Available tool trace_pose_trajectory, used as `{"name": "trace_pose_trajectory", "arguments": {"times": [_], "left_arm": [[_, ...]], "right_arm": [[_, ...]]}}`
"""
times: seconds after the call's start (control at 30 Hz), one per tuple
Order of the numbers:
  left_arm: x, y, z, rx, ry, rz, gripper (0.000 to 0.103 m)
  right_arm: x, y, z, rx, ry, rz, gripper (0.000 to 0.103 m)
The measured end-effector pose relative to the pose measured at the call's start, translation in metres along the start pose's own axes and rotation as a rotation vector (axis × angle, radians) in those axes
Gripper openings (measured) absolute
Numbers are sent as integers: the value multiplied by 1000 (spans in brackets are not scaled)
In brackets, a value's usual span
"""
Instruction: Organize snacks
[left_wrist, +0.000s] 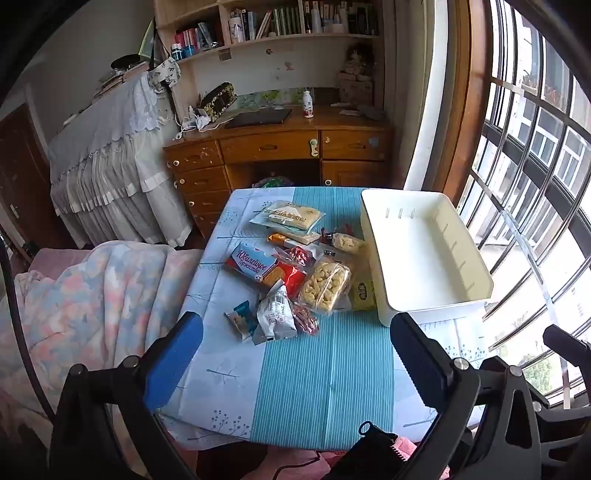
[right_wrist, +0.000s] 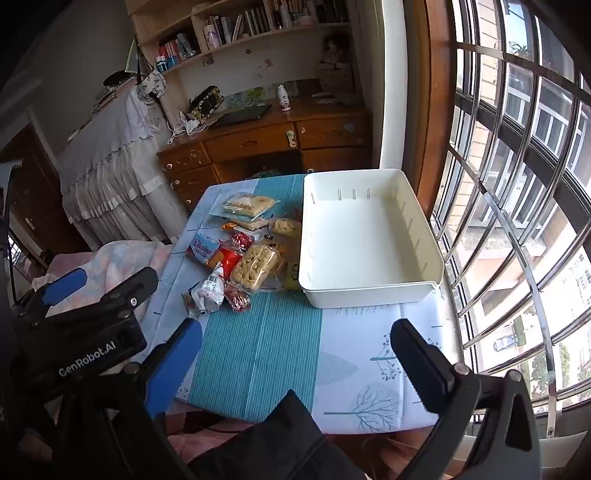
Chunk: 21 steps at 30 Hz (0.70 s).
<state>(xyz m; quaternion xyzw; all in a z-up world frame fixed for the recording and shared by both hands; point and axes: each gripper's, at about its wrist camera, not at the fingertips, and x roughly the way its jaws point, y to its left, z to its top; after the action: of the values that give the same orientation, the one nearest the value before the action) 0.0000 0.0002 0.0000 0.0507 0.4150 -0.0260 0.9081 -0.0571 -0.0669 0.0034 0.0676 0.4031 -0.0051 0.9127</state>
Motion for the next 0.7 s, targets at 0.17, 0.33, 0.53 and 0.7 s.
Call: {"name": "trace_pose_trajectory", "arguments": {"times": [0.17,0.33,0.53,0.7], "left_arm": [[-1,0,0,0,-1,-1,101],[1,0,0,-2,-2,-6,101],[0,0,0,-2,-2,-7,101],[0,0,0,-2,-1,-7,101]], "right_arm": [[1,0,0,5,5,5,103],[2,0,0,12,7,-5,103],[3,-1,-1,18,12,-3,103],[3,-2,0,17,14,-2,103]]}}
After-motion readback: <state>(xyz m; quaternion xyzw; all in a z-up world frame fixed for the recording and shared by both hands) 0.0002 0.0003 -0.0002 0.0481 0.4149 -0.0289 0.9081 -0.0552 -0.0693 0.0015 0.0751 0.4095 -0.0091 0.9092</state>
